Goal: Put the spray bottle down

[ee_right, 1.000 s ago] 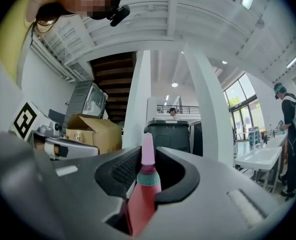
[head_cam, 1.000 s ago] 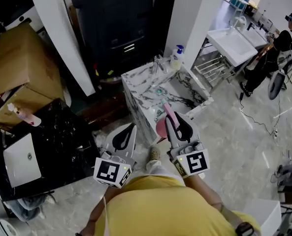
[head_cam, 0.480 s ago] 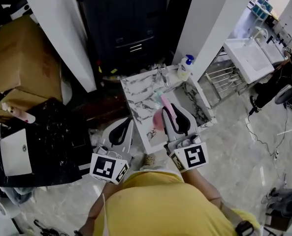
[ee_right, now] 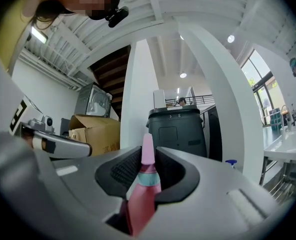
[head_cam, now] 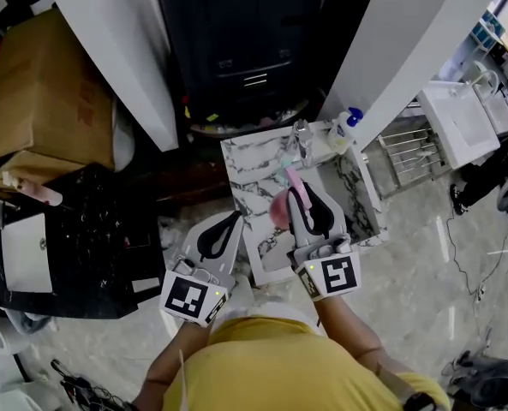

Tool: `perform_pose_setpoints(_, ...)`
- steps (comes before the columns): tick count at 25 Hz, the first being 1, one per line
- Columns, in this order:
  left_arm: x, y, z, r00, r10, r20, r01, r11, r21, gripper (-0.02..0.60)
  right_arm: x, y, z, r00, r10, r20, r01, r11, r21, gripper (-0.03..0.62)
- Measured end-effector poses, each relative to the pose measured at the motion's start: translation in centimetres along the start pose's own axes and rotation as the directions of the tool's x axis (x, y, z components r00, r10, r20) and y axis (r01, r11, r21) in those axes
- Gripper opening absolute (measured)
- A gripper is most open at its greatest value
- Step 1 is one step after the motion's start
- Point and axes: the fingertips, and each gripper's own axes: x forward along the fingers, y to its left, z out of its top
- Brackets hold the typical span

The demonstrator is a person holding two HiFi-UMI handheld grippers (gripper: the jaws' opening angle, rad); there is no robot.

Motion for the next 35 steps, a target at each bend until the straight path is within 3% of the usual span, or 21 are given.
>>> perform_pose_setpoints(14, 4.0, 6.9, -4.8, 0.999, -0.017, -0.045, 0.015, 0.999, -0.035, 0.000, 9.1, -0.5, -5.3, 1.000, 0.003, 0.002, -0.002, 1.000, -0.029, 0.086)
perform_pose_setpoints(23, 6.7, 10.1, -9.2, 0.991, -0.076, -0.109, 0.072, 0.996, -0.044, 0.000, 14.3, -0.9, -9.2, 1.000, 0.000, 0.004, 0.000, 0.999, -0.048, 0.086)
perform_pose_setpoints(35, 8.2, 14.3, -12.0, 0.988, -0.054, -0.146, 0.036, 0.991, -0.128, 0.000, 19.2, -1.2, -13.8, 0.999, 0.020, -0.024, -0.021, 0.999, -0.038, 0.086)
